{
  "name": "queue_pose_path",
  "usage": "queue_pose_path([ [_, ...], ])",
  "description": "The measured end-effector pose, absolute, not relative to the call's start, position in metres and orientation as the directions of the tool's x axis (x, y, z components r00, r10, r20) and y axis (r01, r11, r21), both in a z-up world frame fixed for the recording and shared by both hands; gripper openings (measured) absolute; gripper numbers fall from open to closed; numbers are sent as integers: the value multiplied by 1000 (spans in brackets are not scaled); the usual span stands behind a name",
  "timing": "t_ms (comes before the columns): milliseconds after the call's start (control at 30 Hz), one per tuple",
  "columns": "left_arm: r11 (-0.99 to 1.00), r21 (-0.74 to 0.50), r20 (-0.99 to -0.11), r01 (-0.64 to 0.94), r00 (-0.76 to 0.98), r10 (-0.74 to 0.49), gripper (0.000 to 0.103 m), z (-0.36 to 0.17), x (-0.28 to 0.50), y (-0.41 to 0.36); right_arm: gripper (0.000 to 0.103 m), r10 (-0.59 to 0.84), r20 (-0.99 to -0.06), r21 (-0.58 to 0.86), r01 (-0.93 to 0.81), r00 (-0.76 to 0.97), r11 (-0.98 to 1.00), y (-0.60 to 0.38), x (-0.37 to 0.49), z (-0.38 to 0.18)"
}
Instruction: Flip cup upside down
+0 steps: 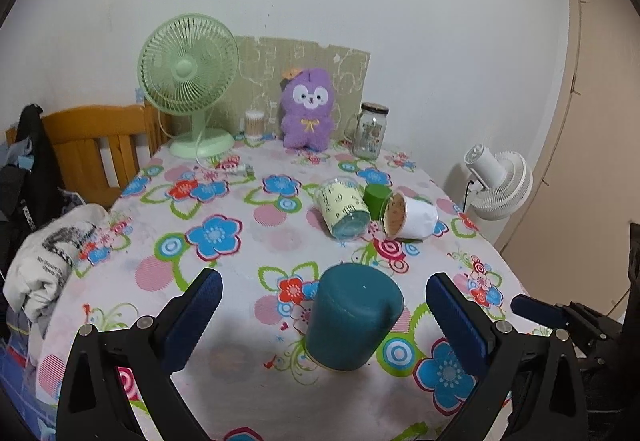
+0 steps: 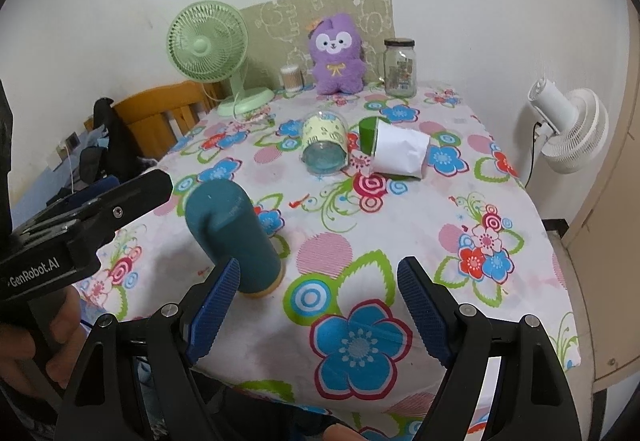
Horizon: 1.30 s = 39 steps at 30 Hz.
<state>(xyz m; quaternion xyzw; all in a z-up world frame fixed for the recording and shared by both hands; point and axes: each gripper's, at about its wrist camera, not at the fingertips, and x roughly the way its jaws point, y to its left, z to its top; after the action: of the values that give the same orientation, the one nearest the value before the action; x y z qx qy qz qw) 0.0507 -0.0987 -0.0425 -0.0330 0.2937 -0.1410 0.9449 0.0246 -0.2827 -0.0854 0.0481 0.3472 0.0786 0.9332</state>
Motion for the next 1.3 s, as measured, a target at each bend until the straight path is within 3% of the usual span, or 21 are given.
queue_pose_path([
  [167,962,-142,-512,234,814,-274,103,-30,41,-89,94,123,-603,88,-88,788,992,-276,17,-66],
  [333,968,-131,-479,213,842,-250,103,-19,33,-80,95,114,-551,47,-106,826,993,-264,8,-46],
  [533,976,-96,-455,193,864,-216,103,-11,24,-73,103,110,-488,22,-114,866,993,-250,-4,-26],
  [1300,981,-105,-398,163,897,-192,103,14,-1,-55,103,95,-401,18,-96,911,995,-239,-26,4],
])
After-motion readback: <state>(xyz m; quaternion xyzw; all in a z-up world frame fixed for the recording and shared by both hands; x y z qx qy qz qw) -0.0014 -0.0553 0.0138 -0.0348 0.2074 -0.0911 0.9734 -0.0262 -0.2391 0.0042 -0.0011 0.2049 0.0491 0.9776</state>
